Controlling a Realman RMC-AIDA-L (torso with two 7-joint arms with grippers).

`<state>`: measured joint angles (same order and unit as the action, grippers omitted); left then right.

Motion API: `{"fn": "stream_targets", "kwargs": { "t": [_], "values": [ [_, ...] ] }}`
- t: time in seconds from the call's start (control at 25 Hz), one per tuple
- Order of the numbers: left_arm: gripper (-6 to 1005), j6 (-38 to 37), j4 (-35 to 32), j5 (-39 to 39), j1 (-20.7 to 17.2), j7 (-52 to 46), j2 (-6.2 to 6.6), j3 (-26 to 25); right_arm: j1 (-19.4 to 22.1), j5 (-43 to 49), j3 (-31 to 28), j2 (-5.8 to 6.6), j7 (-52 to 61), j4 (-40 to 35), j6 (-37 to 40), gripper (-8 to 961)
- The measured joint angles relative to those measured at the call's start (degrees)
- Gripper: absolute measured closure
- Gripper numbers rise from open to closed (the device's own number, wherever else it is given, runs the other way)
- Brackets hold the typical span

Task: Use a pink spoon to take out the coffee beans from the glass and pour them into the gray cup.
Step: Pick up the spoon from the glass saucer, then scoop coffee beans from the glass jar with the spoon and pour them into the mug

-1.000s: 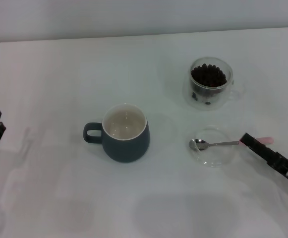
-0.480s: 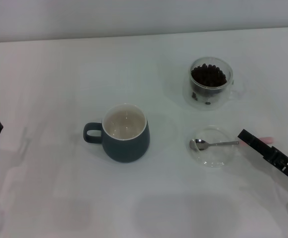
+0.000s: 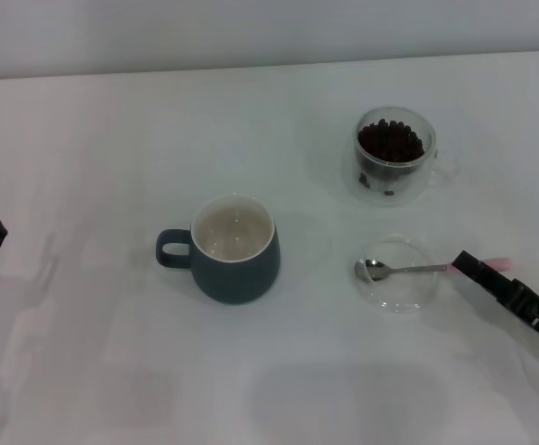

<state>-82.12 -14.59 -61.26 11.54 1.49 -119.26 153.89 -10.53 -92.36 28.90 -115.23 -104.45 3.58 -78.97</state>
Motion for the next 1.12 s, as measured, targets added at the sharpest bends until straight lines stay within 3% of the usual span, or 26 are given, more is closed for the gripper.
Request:
{"fn": "stream_targets", "kwargs": {
  "t": [0.44, 0.64, 0.84, 1.12],
  "values": [
    [195, -0.29, 0.0, -0.94, -0.12, 0.0, 0.0, 0.0, 0.0, 0.0, -0.06, 0.11, 0.73, -0.61, -2.56, 671],
    [195, -0.4, 0.0, -0.97, -0.09, 0.0, 0.0, 0.0, -0.03, -0.62, -0.64, 0.26, 2.54, -3.17, -4.82, 803],
    [195, -0.42, 0.0, -1.28, -0.05, 0.0, 0.0, 0.0, -0.63, -1.37, -1.97, 0.36, 4.49, -6.57, -5.79, 805],
    [196, -0.12, 0.01, -1.47, -0.03, 0.01, 0.0, 0.0, -6.93, -1.82, -4.49, 0.68, 8.62, -15.87, -8.17, 807]
  ]
}}
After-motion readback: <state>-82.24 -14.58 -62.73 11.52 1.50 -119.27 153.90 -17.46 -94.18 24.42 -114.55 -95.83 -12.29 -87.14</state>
